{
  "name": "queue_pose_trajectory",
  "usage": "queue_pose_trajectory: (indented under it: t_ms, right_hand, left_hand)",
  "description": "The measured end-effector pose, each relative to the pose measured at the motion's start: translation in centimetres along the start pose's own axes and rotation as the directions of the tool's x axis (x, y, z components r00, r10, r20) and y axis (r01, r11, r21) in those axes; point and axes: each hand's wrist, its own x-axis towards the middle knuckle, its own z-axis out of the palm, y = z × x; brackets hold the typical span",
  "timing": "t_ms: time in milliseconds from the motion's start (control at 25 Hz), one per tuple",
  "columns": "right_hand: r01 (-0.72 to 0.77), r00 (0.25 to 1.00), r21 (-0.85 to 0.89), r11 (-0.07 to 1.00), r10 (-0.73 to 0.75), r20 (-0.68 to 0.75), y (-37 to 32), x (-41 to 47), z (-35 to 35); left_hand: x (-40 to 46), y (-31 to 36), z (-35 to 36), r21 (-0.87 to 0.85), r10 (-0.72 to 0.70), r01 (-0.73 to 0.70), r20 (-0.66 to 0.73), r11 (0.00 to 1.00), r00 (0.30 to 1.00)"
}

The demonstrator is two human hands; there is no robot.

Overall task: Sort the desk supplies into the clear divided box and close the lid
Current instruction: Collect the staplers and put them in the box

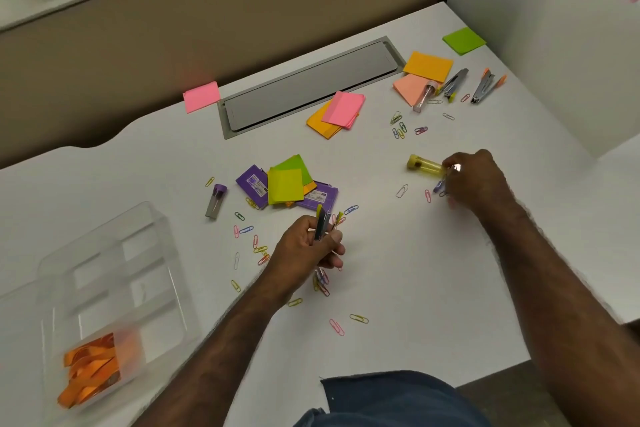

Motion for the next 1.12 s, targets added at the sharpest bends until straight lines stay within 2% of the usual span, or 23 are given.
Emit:
queue_pose_trajectory:
  t_ms: [160,320,520,720,800,880,960,1120]
  right_hand:
    - [0.023,0.995,-0.042,0.999,-0.019,0.093,0.7,-1.2,-0.4]
    - [0.065,0.998,-0.161,0.985,-0.068,-0.010,1.2,-3.4,-0.6]
    - [0.032,0.999,-0.238,0.971,-0.022,0.046,-0.6,-6.3,-1.3]
    - [0.055,0.998,-0.220,0.974,-0.053,0.017,-4.1,-11.0,-1.0]
    - [0.069,0.997,-0.167,0.984,-0.076,-0.034,-5.5,-13.2,-0.6]
    - [0.124,0.992,0.014,0.992,-0.124,-0.015,-6.9,-15.4,-0.1]
    - [0.177,0.980,0.227,0.958,-0.192,0.046,-8.4,-17.8,0.4]
    - [0.207,0.969,0.415,0.886,-0.246,0.041,-10.6,-22.1,2.5]
  left_hand:
    - [-0.8,-0.1,-0.2,-0.141,-0.019,0.021,0.018,0.990,1.000]
    - [-2.0,-0.5,-0.8,-0.242,-0.047,0.055,0.039,0.969,0.998]
    - [-4.0,-0.9,-1.7,-0.315,-0.041,0.042,0.010,0.948,0.999]
    - [-5.7,-1.0,-2.5,-0.377,-0.018,-0.008,-0.065,0.926,0.998]
    - [-6.3,-1.2,-2.8,-0.336,-0.004,-0.027,-0.092,0.942,0.996]
    - [-6.7,-1.6,-2.9,-0.310,-0.039,0.003,-0.108,0.951,0.993]
    - [-7.0,-1.7,-3.0,-0.375,-0.076,0.036,-0.093,0.926,0.993]
    - [-7.4,-2.3,-2.4,-0.520,-0.058,0.040,-0.017,0.853,0.998]
